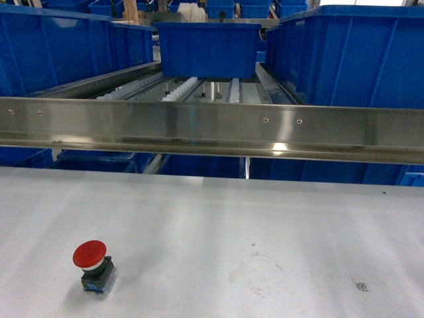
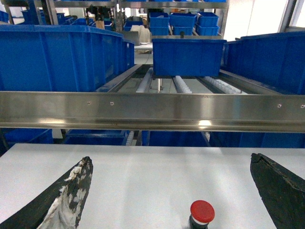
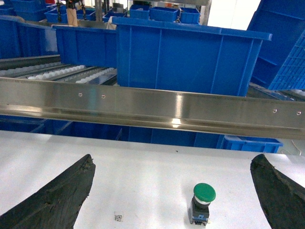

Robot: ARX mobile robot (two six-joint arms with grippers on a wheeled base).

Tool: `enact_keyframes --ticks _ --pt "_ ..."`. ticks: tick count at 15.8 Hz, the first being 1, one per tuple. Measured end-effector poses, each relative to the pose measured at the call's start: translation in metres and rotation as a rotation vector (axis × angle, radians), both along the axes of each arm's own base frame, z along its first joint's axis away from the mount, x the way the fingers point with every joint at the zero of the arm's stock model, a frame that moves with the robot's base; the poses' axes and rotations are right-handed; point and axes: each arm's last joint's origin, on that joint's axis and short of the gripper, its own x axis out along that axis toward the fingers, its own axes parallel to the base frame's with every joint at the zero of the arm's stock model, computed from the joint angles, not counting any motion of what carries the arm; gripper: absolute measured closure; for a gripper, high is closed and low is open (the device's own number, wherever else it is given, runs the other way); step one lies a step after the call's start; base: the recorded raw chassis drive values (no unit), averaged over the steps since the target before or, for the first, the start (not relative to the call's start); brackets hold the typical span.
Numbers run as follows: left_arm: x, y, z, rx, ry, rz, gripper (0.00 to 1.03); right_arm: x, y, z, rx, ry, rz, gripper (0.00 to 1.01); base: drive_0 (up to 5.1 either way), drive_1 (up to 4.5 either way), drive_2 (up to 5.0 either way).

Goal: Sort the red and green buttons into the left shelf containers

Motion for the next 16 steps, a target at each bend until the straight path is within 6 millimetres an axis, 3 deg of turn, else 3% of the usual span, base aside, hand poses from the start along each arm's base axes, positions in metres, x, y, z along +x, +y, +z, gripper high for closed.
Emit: enact_keyframes --ticks 16 --pt "0.0000 0.0000 0.0000 0.000 0.000 0.000 0.05 0.0000 0.0001 0.0005 -0.001 -0.005 -0.002 0.03 0.0 0.00 0.0"
